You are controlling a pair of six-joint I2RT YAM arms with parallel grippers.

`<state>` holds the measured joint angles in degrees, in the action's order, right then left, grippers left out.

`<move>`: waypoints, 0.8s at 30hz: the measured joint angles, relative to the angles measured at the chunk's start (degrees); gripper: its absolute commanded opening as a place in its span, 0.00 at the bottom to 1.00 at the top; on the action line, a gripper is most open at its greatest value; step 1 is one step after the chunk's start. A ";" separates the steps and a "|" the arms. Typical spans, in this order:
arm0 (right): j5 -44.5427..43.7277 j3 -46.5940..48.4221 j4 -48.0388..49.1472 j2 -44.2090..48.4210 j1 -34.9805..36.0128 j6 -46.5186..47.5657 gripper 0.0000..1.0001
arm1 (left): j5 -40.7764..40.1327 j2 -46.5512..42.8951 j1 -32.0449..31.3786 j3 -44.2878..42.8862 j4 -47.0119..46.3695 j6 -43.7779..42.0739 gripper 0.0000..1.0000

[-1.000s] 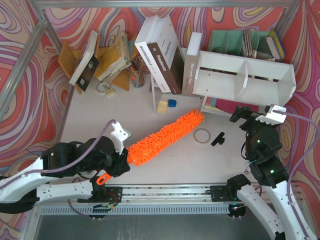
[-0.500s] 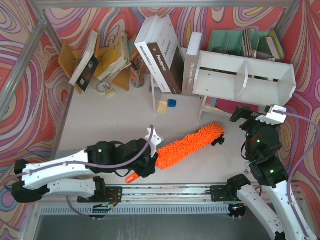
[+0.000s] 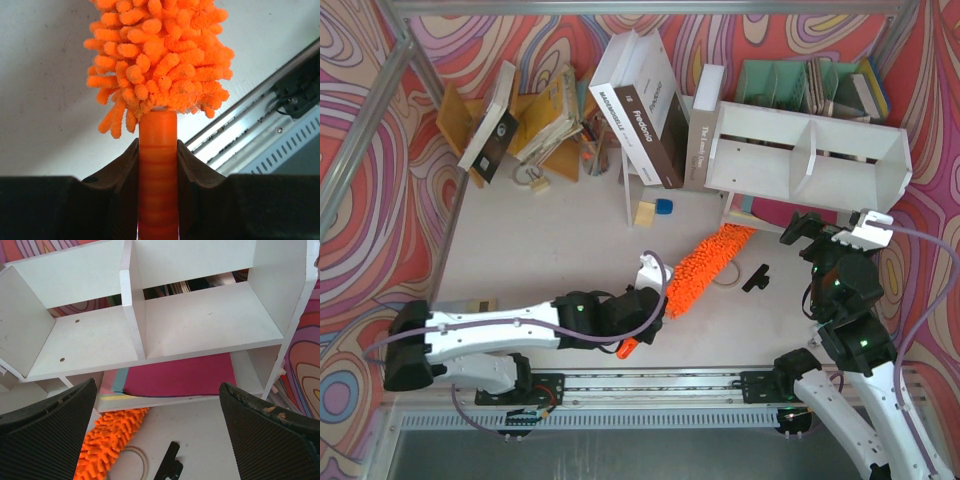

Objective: Dust the bookshelf with a duster

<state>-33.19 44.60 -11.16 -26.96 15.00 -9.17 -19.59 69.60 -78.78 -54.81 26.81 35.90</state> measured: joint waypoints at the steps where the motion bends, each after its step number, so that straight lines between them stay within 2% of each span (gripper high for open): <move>1: 0.00 0.00 0.00 0.00 0.00 0.00 0.99 | -0.48 1.42 -0.07 0.00 -0.98 0.35 0.00; 9: 0.00 0.00 0.00 0.00 -0.02 0.00 0.99 | -3.30 12.00 -0.57 -2.14 -4.24 1.86 0.00; 12: 0.00 0.00 0.00 0.00 0.00 0.00 0.99 | -3.80 12.83 -0.76 -2.23 -4.50 2.08 0.00; 21: 0.00 0.00 0.15 -0.02 -0.02 0.24 0.99 | -7.93 0.39 -2.23 1.27 -6.82 2.38 0.00; 24: 0.02 0.00 0.17 -0.02 0.00 0.33 0.99 | -8.76 -1.01 -2.67 3.21 -7.39 2.12 0.00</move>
<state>-33.17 44.60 -10.98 -26.98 15.00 -8.84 -28.36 68.60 -81.45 -51.59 19.42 38.02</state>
